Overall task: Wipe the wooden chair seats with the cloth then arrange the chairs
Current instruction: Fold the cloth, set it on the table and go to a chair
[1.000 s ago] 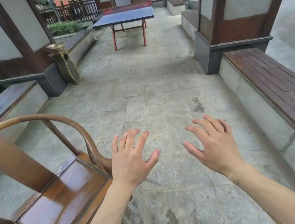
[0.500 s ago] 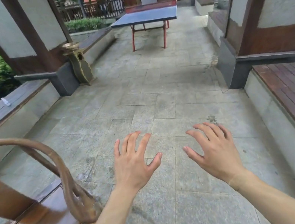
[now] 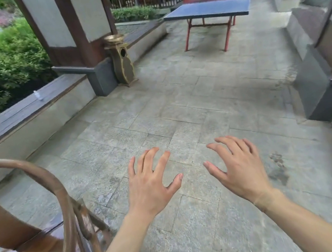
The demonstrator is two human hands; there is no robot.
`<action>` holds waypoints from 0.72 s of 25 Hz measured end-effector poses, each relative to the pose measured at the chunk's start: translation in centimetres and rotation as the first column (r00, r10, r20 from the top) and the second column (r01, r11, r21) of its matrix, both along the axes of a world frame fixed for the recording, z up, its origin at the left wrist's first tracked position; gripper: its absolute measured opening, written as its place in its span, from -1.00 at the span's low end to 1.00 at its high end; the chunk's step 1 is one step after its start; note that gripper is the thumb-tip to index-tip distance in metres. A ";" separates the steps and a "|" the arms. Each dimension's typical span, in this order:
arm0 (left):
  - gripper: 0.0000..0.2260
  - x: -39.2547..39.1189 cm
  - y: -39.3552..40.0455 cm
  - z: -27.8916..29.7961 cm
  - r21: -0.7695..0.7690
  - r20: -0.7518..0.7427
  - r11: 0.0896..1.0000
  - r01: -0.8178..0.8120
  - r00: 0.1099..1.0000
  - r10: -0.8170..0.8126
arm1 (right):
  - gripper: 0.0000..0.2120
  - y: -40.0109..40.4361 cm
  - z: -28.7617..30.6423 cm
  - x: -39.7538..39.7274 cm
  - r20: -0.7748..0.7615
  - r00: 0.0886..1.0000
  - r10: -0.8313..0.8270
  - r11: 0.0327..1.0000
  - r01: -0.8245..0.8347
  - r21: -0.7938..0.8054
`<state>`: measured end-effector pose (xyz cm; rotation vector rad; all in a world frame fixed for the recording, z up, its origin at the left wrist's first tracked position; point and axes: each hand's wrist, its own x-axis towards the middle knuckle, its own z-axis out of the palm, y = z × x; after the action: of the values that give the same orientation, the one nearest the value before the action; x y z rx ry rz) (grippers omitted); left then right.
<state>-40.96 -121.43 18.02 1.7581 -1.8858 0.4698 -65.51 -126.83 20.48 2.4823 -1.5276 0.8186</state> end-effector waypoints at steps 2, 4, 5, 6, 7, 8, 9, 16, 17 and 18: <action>-0.48 2.1 -4.4 -0.1 0.001 0.003 1.000 -0.025 1.000 0.025 | -0.53 -4.7 0.2 1.8 -0.012 1.000 0.010 1.000 -0.010 0.024; -0.48 4.1 -8.7 -0.1 0.008 0.018 0.999 -0.036 0.999 0.036 | -0.53 -9.2 0.4 3.7 -0.014 1.000 0.014 0.999 -0.014 0.034; -0.48 4.9 -10.6 0.0 0.001 0.032 0.999 -0.044 0.998 0.044 | -0.53 -11.3 0.5 4.6 -0.016 1.000 0.022 1.000 -0.022 0.022; -0.48 5.9 -12.9 0.1 -0.003 0.036 0.998 -0.060 0.998 0.060 | -0.53 -13.9 0.6 5.7 -0.016 0.999 0.036 0.999 -0.035 0.020; -0.48 6.7 -14.7 0.2 -0.003 0.027 0.997 -0.077 0.997 0.077 | -0.53 -16.0 0.7 6.7 -0.011 0.999 0.049 0.998 -0.049 0.025; -0.48 7.3 -16.3 0.3 -0.004 0.026 0.996 -0.087 0.996 0.087 | -0.53 -17.8 0.8 7.7 -0.008 0.998 0.063 0.998 -0.062 0.025; -0.47 7.9 -17.7 0.2 -0.002 0.026 0.995 -0.097 0.995 0.097 | -0.53 -19.7 0.8 8.8 -0.005 0.997 0.074 0.997 -0.074 0.030; -0.48 12.7 -29.9 -1.2 0.019 0.070 0.975 -0.222 0.973 0.220 | -0.53 -34.7 -1.0 14.9 0.026 0.979 0.204 0.979 -0.204 0.006; -0.48 13.2 -32.2 -1.4 0.010 0.081 0.969 -0.245 0.967 0.243 | -0.53 -37.5 -1.3 15.7 0.032 0.974 0.223 0.975 -0.223 0.005; -0.48 14.0 -34.5 -1.5 0.001 0.086 0.962 -0.274 0.958 0.273 | -0.53 -40.3 -1.3 16.5 0.036 0.969 0.246 0.969 -0.246 0.002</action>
<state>-27.00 -155.93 16.54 2.0490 -1.7088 0.6438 -49.04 -167.16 19.20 2.7135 -1.2480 0.8976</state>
